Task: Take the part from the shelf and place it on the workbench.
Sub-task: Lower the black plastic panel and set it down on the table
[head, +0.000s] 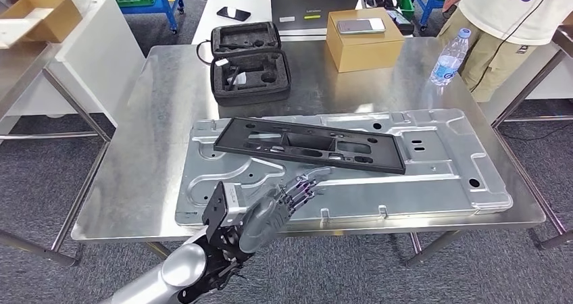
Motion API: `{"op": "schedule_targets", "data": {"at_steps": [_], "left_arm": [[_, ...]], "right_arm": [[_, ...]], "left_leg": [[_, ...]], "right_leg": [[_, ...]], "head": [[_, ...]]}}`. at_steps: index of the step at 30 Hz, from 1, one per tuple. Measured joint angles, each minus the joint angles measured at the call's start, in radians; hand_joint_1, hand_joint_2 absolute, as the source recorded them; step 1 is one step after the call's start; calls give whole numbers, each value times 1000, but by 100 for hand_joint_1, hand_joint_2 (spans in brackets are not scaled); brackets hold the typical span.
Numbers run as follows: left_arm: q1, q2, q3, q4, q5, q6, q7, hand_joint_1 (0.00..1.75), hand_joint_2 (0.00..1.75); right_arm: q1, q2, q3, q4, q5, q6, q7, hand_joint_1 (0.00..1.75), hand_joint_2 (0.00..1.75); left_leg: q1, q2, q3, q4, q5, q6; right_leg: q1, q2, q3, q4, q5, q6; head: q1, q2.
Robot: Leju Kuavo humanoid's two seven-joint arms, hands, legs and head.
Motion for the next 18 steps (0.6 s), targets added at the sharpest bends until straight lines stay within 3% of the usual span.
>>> {"op": "schedule_targets", "data": {"at_steps": [2, 3, 4, 7, 9, 11, 13, 14, 15, 18], "left_arm": [[2, 1, -3, 0, -2, 0, 0, 0, 0], [2, 1, -4, 0, -2, 0, -1, 0, 0], [4, 2, -6, 0, -2, 1, -1, 0, 0], [16, 6, -7, 2, -11, 3, -2, 0, 0], [24, 6, -7, 7, -29, 7, -2, 0, 0], [37, 7, -8, 19, -51, 16, -1, 0, 0], [60, 8, -9, 40, -73, 28, 1, 0, 0], [71, 8, -9, 55, -84, 34, 2, 0, 0], [82, 8, -10, 70, -95, 39, 2, 0, 0], [106, 7, -10, 125, -122, 53, -1, 0, 0]], "right_arm": [[-1, 1, 0, 0, -1, 0, 0, 0, 0], [-1, 1, 0, 0, -2, 0, 0, 0, 0], [-1, 1, 0, 0, -2, -1, -1, 0, 0], [-1, 1, 0, 0, -4, -1, 0, 0, 0], [-1, 1, 0, 0, -5, -2, 1, 0, 0], [0, 1, 0, 0, -8, -3, 2, 0, 0], [0, 1, 0, 0, -11, -4, 2, 0, 0], [1, 1, 0, 0, -12, -4, 2, 0, 0], [1, 1, 0, 0, -13, -4, 2, 0, 0], [-2, 0, 0, 0, -14, -8, 2, 0, 0]], "left_leg": [[-4, 0, 86, -153, 52, 11], [-7, 0, 113, -207, 67, 16], [-9, 0, 124, -234, 73, 21], [-9, 0, 120, -244, 85, 35], [-4, 2, 118, -250, 96, 47], [-3, 4, 111, -250, 103, 53], [-3, 6, 103, -250, 108, 52], [-3, 6, 100, -249, 110, 51], [-3, 6, 99, -249, 112, 49], [-7, 5, 94, -246, 117, 39]], "right_leg": [[2, 1, -3, 1, 4, 4], [4, 1, -5, 2, 6, 8], [5, 1, -8, 2, 9, 13], [3, 1, -14, 4, 10, 28], [1, 2, -37, 58, -33, 37], [-2, 2, -89, 190, -111, 44], [-4, 2, -123, 290, -149, 50], [-5, 2, -113, 285, -139, 51], [-6, 2, -82, 237, -113, 51], [-5, 3, 33, 27, -37, 47]], "head": [[0, 0], [0, 0], [0, 0], [1, 0], [3, 0], [5, 0], [6, 0], [6, 0], [6, 0], [6, 0]]}}
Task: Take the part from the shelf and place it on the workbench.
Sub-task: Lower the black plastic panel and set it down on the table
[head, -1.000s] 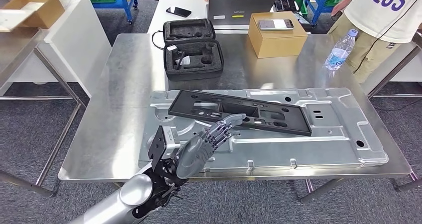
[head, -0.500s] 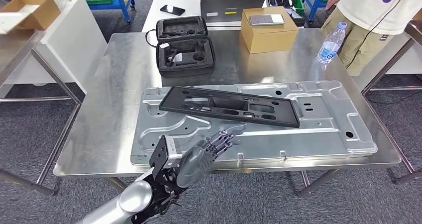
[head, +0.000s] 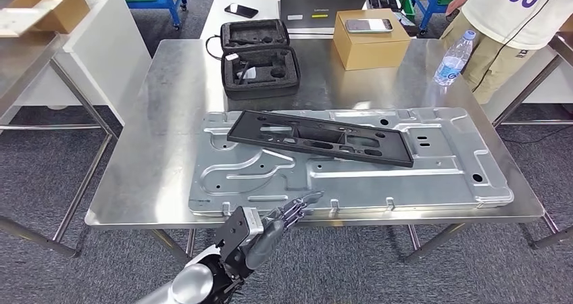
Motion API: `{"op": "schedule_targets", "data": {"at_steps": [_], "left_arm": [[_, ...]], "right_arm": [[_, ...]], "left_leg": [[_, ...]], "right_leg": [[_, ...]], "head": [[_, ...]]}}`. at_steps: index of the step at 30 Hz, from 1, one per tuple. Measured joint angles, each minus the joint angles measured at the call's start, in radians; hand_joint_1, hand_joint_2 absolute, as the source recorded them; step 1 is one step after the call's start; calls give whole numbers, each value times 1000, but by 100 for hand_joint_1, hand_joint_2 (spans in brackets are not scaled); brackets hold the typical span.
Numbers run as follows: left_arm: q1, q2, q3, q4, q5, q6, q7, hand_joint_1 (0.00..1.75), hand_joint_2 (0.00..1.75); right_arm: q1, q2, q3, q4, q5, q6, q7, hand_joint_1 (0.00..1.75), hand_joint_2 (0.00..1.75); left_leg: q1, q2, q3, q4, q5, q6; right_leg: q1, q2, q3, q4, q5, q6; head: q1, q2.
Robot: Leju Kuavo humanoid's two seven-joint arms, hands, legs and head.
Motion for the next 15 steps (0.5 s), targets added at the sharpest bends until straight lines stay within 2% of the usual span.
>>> {"op": "schedule_targets", "data": {"at_steps": [1, 3, 5, 6, 7, 9, 10, 11, 12, 14, 15], "left_arm": [[7, 0, 0, 18, -5, 3, -2, 0, 0], [25, -1, 2, 57, -14, 9, -6, 0, 0], [42, -1, 5, 95, -21, 14, -10, 0, 0], [49, -1, 6, 114, -24, 16, -10, 0, 0], [55, -1, 9, 133, -27, 19, -11, 0, 0], [71, -1, 14, 171, -38, 23, -12, 0, 0], [80, -2, 16, 190, -47, 27, -13, 0, 0], [89, -3, 19, 210, -57, 31, -13, 0, 0], [96, -5, 21, 229, -66, 35, -13, 0, 0], [103, -11, 24, 268, -82, 40, -13, 0, 0], [104, -15, 25, 287, -89, 40, -12, 0, 0]], "right_arm": [[0, 0, 0, 0, -1, -1, 0, 0, 0], [1, 1, 0, 0, -2, -3, 0, 0, 0], [2, 1, 0, 0, -2, -3, 2, 0, 0], [1, 1, 0, 0, -3, -3, 3, 0, 0], [0, 0, 0, 0, -3, -3, 4, 0, 0], [0, 0, 0, 0, -4, -3, 5, 0, 0], [1, 0, 0, 0, -4, -3, 5, 0, 0], [2, 0, 0, 0, -5, -3, 5, 0, 0], [2, 0, 0, 0, -7, -3, 5, 0, 0], [1, 1, 0, 0, -8, -3, 5, 0, 0], [1, 1, 0, 0, -8, -3, 5, 0, 0]], "left_leg": [[-2, 0, -3, 1, 2, -5], [-3, 1, -7, 1, 7, -14], [1, 0, -18, 20, -9, -24], [3, 0, -34, 55, -35, -28], [5, 0, -58, 113, -72, -33], [6, 0, -114, 257, -142, -39], [6, 0, -129, 302, -156, -41], [6, 0, -123, 306, -152, -40], [6, 0, -98, 269, -131, -38], [5, 0, -12, 114, -73, -29], [3, -1, 21, 49, -54, -24]], "right_leg": [[2, 1, 13, -30, 6, -3], [4, 2, 11, -37, 9, -14], [3, 1, 6, -39, 17, -28], [1, -1, 2, -41, 22, -35], [1, -2, -2, -41, 25, -41], [3, -2, -12, -41, 32, -47], [4, -2, -16, -41, 35, -48], [4, -2, -19, -41, 37, -47], [5, -1, -22, -40, 40, -46], [6, 0, -23, -40, 44, -41], [8, 0, -25, -39, 46, -38]], "head": [[-1, 0], [-2, 0], [-3, 0], [-4, 0], [-5, 0], [-6, 0], [-6, 0], [-6, 0], [-6, 0], [-7, 0], [-6, 0]]}}
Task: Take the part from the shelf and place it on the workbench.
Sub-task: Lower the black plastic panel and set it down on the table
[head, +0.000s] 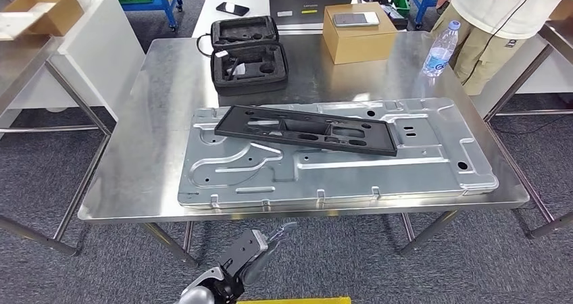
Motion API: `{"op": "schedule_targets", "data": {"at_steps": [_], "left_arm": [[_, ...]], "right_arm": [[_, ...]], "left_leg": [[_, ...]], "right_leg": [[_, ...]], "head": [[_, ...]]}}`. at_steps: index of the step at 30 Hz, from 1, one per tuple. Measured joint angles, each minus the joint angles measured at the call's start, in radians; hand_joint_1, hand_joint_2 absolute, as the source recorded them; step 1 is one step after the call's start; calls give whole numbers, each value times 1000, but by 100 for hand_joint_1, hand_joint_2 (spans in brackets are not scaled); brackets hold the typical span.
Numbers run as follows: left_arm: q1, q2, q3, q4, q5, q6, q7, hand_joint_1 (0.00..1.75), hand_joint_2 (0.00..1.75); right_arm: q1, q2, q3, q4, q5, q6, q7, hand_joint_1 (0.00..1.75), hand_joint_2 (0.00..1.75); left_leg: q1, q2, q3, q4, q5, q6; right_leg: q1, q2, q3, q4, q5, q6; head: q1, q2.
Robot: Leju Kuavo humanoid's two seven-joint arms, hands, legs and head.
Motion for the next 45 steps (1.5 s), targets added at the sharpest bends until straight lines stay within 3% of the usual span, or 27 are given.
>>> {"op": "schedule_targets", "data": {"at_steps": [2, 5, 7, 9, 10, 11, 12, 14, 16, 20, 22, 24, 26, 27, 28, 30, 31, 32, 35, 37, 39, 40, 41, 42, 43, 45], "left_arm": [[6, -8, 1, 43, -14, -1, 2, 0, 0], [21, -22, 3, 119, -40, -2, 4, 0, 0], [28, -35, 3, 172, -57, -1, 7, 0, 0], [39, -45, 3, 225, -74, 4, 18, 0, 0], [46, -48, 3, 250, -81, 8, 26, 0, 0], [53, -51, 3, 275, -88, 11, 34, 0, 0], [58, -54, 3, 299, -93, 15, 41, 0, 0], [65, -63, 2, 346, -103, 24, 54, 0, 0], [69, -72, 2, 390, -107, 32, 65, 0, 0], [77, -83, 2, 470, -118, 60, 84, 0, 0], [81, -85, 2, 513, -125, 79, 98, 0, 0], [87, -86, 2, 555, -122, 88, 111, 0, 0], [97, -86, 4, 594, -105, 88, 119, 0, 0], [101, -86, 6, 610, -94, 86, 121, 0, 0], [105, -86, 9, 626, -85, 84, 122, 0, 0], [106, -86, 17, 648, -75, 83, 122, 0, 0], [106, -87, 21, 659, -73, 85, 124, 0, 0], [107, -87, 24, 668, -71, 88, 127, 0, 0], [115, -88, 30, 695, -63, 102, 142, 0, 0], [119, -88, 35, 710, -56, 111, 152, 0, 0], [122, -88, 42, 724, -53, 117, 160, 0, 0], [125, -88, 45, 730, -53, 118, 164, 0, 0], [128, -87, 47, 736, -53, 119, 167, 0, 0], [130, -87, 48, 742, -53, 119, 171, 0, 0], [132, -87, 48, 747, -54, 120, 175, 0, 0], [133, -86, 49, 755, -55, 123, 188, 0, 0]], "right_arm": [[-1, 0, 0, 0, 0, 0, 0, 0, 0], [0, 0, 0, 0, -3, 0, 0, 0, 0], [0, 0, 0, 0, -6, 0, 1, 0, 0], [0, 0, 0, 0, -9, 0, 4, 0, 0], [1, 0, 0, 0, -10, 0, 7, 0, 0], [2, 0, 0, 0, -11, 0, 9, 0, 0], [2, 0, 0, 0, -11, 0, 11, 0, 0], [1, 0, 0, 0, -11, -1, 12, 0, 0], [-1, 0, 0, 0, -11, -3, 11, 0, 0], [0, 1, 0, 0, -12, -3, 11, 0, 0], [-1, 2, 0, 0, -13, -4, 10, 0, 0], [-1, 2, 0, 0, -12, -4, 9, 0, 0], [0, 4, 0, 0, -12, -4, 9, 0, 0], [1, 4, 0, 0, -12, -4, 9, 0, 0], [1, 4, 0, 0, -12, -4, 9, 0, 0], [0, 6, 0, 0, -12, -4, 8, 0, 0], [0, 6, 0, 0, -11, -4, 8, 0, 0], [-1, 7, 0, 0, -11, -3, 8, 0, 0], [-1, 7, 0, 0, -10, -3, 8, 0, 0], [0, 7, 0, 0, -9, -3, 8, 0, 0], [0, 7, 0, 0, -8, -3, 8, 0, 0], [1, 7, 0, 0, -7, -3, 8, 0, 0], [1, 7, 0, 0, -7, -3, 8, 0, 0], [2, 7, 0, 0, -6, -3, 8, 0, 0], [2, 7, 0, 0, -6, -2, 8, 0, 0], [0, 7, 0, 0, -5, -2, 8, 0, 0]], "left_leg": [[-5, -1, 24, -57, 12, 8], [-5, 0, 19, -63, 27, 25], [0, 2, 13, -66, 37, 37], [0, 3, 4, -65, 43, 41], [-1, 3, 0, -65, 46, 41], [-1, 4, -3, -64, 48, 40], [-1, 3, -5, -63, 50, 39], [-1, 2, -7, -61, 52, 36], [-5, 1, -11, -57, 55, 28], [-7, 1, -23, -49, 56, 8], [-4, 0, -52, 17, 6, -2], [0, 0, -106, 156, -73, -11], [2, 0, -135, 246, -106, -16], [3, 0, -121, 233, -94, -16], [4, 0, -88, 179, -68, -16], [4, 0, -2, 26, -13, -13], [3, 0, 25, -28, 2, -9], [2, -1, 38, -56, 8, -5], [-1, -1, 32, -63, 16, 12], [1, 1, 25, -66, 27, 27], [1, 2, 15, -65, 35, 35], [-1, 2, 10, -64, 39, 36], [-2, 2, 5, -63, 41, 36], [-3, 2, 2, -63, 44, 36], [-4, 1, 0, -62, 46, 35], [-6, 0, -2, -60, 49, 31]], "right_leg": [[2, 0, -5, 1, 5, 9], [-2, 0, -14, 12, -1, 25], [-5, 1, -45, 88, -59, 34], [-7, 1, -98, 228, -136, 42], [-7, 1, -115, 281, -157, 45], [-7, 1, -116, 299, -159, 47], [-8, 1, -95, 271, -141, 47], [-7, 1, -9, 125, -80, 43], [-3, 2, 51, 10, -47, 34], [-1, 1, 49, -10, -35, 12], [-5, -1, 42, -13, -25, -3], [-4, -2, 31, -12, -18, -11], [-4, -2, 22, -11, -12, -13], [-3, -2, 19, -11, -9, -11], [-4, -2, 17, -11, -7, -10], [-1, -2, 14, -8, -3, -4], [2, -2, 12, -7, -1, 0], [4, -2, 10, -6, 1, 4], [2, -1, 2, -1, 3, 19], [-2, -1, -22, 56, -44, 28], [-4, -1, -75, 193, -128, 35], [-4, -1, -99, 261, -159, 38], [-4, -1, -110, 300, -172, 39], [-4, -1, -100, 298, -164, 38], [-4, -1, -70, 254, -139, 35], [-2, -1, 21, 99, -79, 27]], "head": [[1, 0], [1, 0], [4, 0], [6, 0], [7, 0], [7, 0], [7, 0], [7, 0], [6, 0], [5, 0], [3, 0], [1, 0], [1, 0], [1, 0], [1, 0], [1, 0], [1, 0], [2, 0], [3, 0], [5, 0], [7, 0], [7, 0], [7, 0], [7, 0], [7, 0], [7, 0]]}}
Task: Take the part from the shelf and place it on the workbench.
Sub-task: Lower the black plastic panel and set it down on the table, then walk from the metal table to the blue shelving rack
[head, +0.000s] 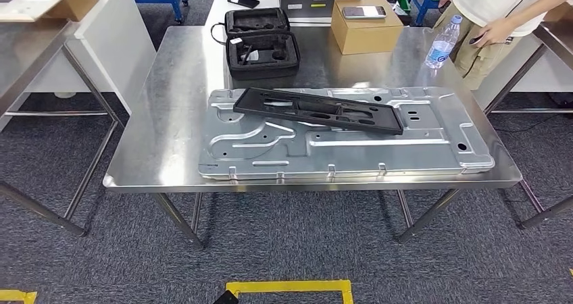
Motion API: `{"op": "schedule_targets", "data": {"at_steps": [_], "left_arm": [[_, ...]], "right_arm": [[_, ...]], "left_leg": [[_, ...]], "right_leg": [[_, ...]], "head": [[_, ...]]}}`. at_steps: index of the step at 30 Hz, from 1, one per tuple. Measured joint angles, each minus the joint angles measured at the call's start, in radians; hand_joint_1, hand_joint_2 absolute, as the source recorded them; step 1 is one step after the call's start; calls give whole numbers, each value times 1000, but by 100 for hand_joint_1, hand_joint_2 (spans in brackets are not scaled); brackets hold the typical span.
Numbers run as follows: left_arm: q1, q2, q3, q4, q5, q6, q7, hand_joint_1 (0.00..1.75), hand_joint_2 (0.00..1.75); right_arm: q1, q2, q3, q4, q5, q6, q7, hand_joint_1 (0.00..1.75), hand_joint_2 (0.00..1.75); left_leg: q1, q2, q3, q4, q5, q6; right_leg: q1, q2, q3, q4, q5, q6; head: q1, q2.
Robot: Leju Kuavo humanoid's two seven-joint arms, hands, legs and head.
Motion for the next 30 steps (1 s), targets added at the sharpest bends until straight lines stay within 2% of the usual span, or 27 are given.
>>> {"op": "schedule_targets", "data": {"at_steps": [1, 2, 5, 6, 7, 8, 10, 11, 12, 13, 16, 17, 18, 20, 21, 22, 23, 25, 26, 27, 28, 30], "left_arm": [[0, 0, 0, 4, -2, 1, 9, 0, 0], [0, 0, 0, 8, -3, 2, 18, 0, 0], [6, 1, 0, 20, -6, 3, 43, 0, 0], [8, 2, 0, 24, -6, 3, 52, 0, 0], [10, 3, 0, 28, -5, 4, 60, 0, 0], [13, 5, 0, 32, -5, 4, 66, 0, 0], [20, 8, 0, 39, -5, 8, 75, 0, 0], [25, 9, 0, 43, -5, 10, 79, 0, 0], [30, 10, 0, 46, -5, 14, 83, 0, 0], [33, 11, 0, 50, -5, 16, 85, 0, 0], [37, 13, 0, 56, -6, 19, 97, 0, 0], [38, 13, 0, 57, -6, 20, 102, 0, 0], [41, 13, 0, 58, -8, 21, 108, 0, 0], [48, 13, 0, 61, -15, 23, 117, 0, 0], [50, 13, 0, 63, -20, 24, 121, 0, 0], [51, 14, 0, 64, -24, 25, 126, 0, 0], [52, 15, 0, 65, -29, 27, 132, 0, 0], [54, 15, 0, 67, -37, 31, 141, 0, 0], [57, 16, 0, 68, -40, 32, 145, 0, 0], [59, 16, 0, 71, -42, 34, 149, 0, 0], [61, 16, -1, 73, -43, 35, 153, 0, 0], [63, 17, -2, 77, -47, 39, 160, 0, 0]], "right_arm": [[-1, 0, 0, 0, 1, 1, 0, 0, 0], [-2, 0, 0, 0, 1, 1, 0, 0, 0], [0, 1, 0, 0, 3, 3, 1, 0, 0], [0, 2, 0, 0, 3, 3, 2, 0, 0], [-1, 2, 0, 0, 3, 3, 2, 0, 0], [-2, 2, 0, 0, 4, 3, 2, 0, 0], [-1, 2, 0, 0, 5, 3, 2, 0, 0], [-1, 2, 0, 0, 5, 3, 2, 0, 0], [0, 2, 0, 0, 5, 3, 2, 0, 0], [0, 2, 0, 0, 5, 4, 2, 0, 0], [-1, 2, 0, 0, 5, 5, 2, 0, 0], [-2, 2, 0, 0, 5, 5, 2, 0, 0], [-2, 2, 0, 0, 5, 6, 3, 0, 0], [-2, 2, 0, 0, 5, 6, 4, 0, 0], [-1, 1, 0, 0, 5, 6, 4, 0, 0], [-1, 1, 0, 0, 5, 6, 4, 0, 0], [0, 1, 0, 0, 5, 6, 5, 0, 0], [0, 1, 0, 0, 5, 8, 4, 0, 0], [0, 1, 0, 0, 5, 8, 5, 0, 0], [0, 1, 0, 0, 5, 9, 5, 0, 0], [0, 1, 0, 0, 5, 9, 5, 0, 0], [-1, 0, 0, 0, 4, 10, 5, 0, 0]], "left_leg": [[-2, 0, -2, 2, 2, -4], [-4, 0, -4, 3, 4, -8], [-4, 0, -13, 6, 10, -24], [-4, 0, -20, 18, -1, -29], [-2, -1, -35, 50, -26, -34], [1, -1, -58, 105, -64, -39], [4, -1, -111, 250, -142, -48], [5, -1, -125, 298, -161, -51], [6, -1, -121, 308, -160, -52], [6, -1, -97, 275, -142, -52], [6, -2, 30, 53, -66, -44], [4, -2, 52, 8, -54, -39], [2, -3, 58, -9, -51, -34], [2, -2, 51, -8, -41, -21], [3, -2, 46, -8, -35, -14], [4, -1, 40, -10, -28, -6], [6, 0, 32, -11, -20, 1], [3, 1, 16, -9, -9, 6], [2, 1, 8, -9, -3, 7], [1, 2, 1, -8, 2, 6], [0, 1, -6, -6, 6, 6], [-2, 0, -15, -3, 14, 2]], "right_leg": [[2, 0, 32, -61, 18, -4], [5, 1, 48, -96, 25, -8], [6, 1, 43, -108, 34, -21], [3, 0, 39, -109, 39, -27], [1, -2, 34, -111, 46, -34], [0, -3, 28, -112, 51, -39], [1, -4, 14, -111, 60, -43], [2, -4, 8, -110, 64, -43], [2, -4, 2, -110, 68, -42], [2, -4, -2, -109, 72, -41], [5, -4, -9, -106, 80, -32], [7, -4, -11, -105, 84, -27], [9, -4, -14, -104, 87, -22], [8, -3, -19, -102, 92, -11], [7, -2, -26, -93, 83, -5], [5, -1, -38, -67, 60, 0], [3, -1, -58, -19, 23, 5], [1, -1, -108, 119, -64, 13], [1, -1, -123, 176, -91, 15], [1, -1, -121, 198, -98, 16], [1, -1, -98, 176, -86, 14], [2, -1, -2, 35, -31, 6]], "head": [[0, 0], [0, 0], [0, 0], [-1, 0], [-2, 0], [-2, 0], [-4, 0], [-4, 0], [-4, 0], [-4, 0], [-4, 0], [-4, 0], [-3, 0], [-2, 0], [-2, 0], [-1, 0], [0, 0], [2, 0], [3, 0], [3, 0], [3, 0], [3, 0]]}}
